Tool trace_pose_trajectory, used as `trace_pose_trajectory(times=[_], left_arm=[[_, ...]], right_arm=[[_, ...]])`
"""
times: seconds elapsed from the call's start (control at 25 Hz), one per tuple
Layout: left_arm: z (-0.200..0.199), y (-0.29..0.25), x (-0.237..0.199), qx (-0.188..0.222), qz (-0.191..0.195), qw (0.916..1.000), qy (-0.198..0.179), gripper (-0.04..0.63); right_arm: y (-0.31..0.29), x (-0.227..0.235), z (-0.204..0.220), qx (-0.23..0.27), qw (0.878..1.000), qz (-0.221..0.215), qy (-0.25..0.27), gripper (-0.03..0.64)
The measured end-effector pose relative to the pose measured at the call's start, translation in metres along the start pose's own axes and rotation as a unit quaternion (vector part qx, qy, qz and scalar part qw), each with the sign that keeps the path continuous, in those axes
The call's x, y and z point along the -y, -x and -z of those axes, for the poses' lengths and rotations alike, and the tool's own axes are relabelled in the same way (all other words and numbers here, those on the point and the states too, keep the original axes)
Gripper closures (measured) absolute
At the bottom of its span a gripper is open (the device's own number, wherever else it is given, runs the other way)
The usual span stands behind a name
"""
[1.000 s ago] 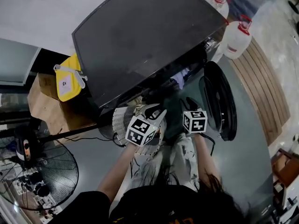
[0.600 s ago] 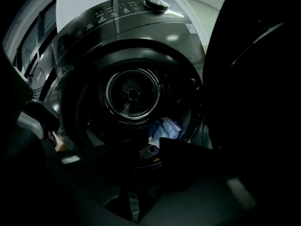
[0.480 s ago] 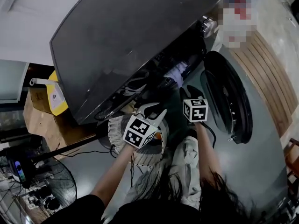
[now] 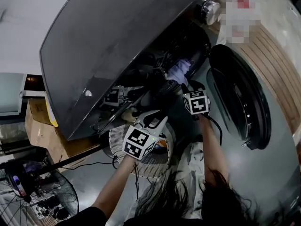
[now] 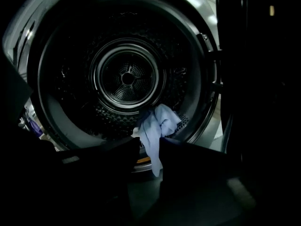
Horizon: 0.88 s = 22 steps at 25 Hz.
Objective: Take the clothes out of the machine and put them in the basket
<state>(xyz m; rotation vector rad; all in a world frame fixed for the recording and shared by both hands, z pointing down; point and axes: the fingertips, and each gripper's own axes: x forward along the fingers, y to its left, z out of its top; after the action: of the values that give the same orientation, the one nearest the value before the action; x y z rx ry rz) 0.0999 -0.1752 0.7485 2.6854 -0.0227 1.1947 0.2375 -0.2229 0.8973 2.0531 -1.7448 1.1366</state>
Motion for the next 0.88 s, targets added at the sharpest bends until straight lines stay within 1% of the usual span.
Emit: trace_pose_trajectory(times=[0.2,0.36,0.52,0.64,0.68,0.8,0.88], left_arm=[[0.01,-0.003,-0.005,0.001,-0.005,1.0,0.002,0.494],[0.018,-0.002,-0.007,-0.002,-0.008,0.9999,-0.01,0.494],[0.024,0.0,-0.011,0.0,-0.016,0.9998,-0.014,0.494],[0.029,0.002,-0.014,0.007,-0.022,0.9997,-0.01,0.494],[0.03,0.003,-0.016,0.012,-0.025,0.9996,-0.008,0.494],[0.035,0.007,-0.024,0.023,-0.04,0.999,0.0,0.494],[0.039,0.01,-0.028,0.022,-0.045,0.9987,0.007,0.494]], right_arm=[[-0.023,0.009,-0.017,0.011,1.0,0.011,0.028,0.479],[-0.04,0.014,-0.024,0.005,0.998,0.019,0.057,0.469],[-0.058,0.018,-0.021,-0.012,0.995,0.018,0.096,0.417],[-0.07,0.024,-0.012,-0.046,0.99,0.023,0.135,0.417],[-0.073,0.026,-0.009,-0.058,0.988,0.025,0.143,0.435],[-0.081,0.029,-0.005,-0.072,0.985,0.026,0.154,0.574],[-0.08,0.03,-0.005,-0.065,0.987,0.026,0.147,0.58]])
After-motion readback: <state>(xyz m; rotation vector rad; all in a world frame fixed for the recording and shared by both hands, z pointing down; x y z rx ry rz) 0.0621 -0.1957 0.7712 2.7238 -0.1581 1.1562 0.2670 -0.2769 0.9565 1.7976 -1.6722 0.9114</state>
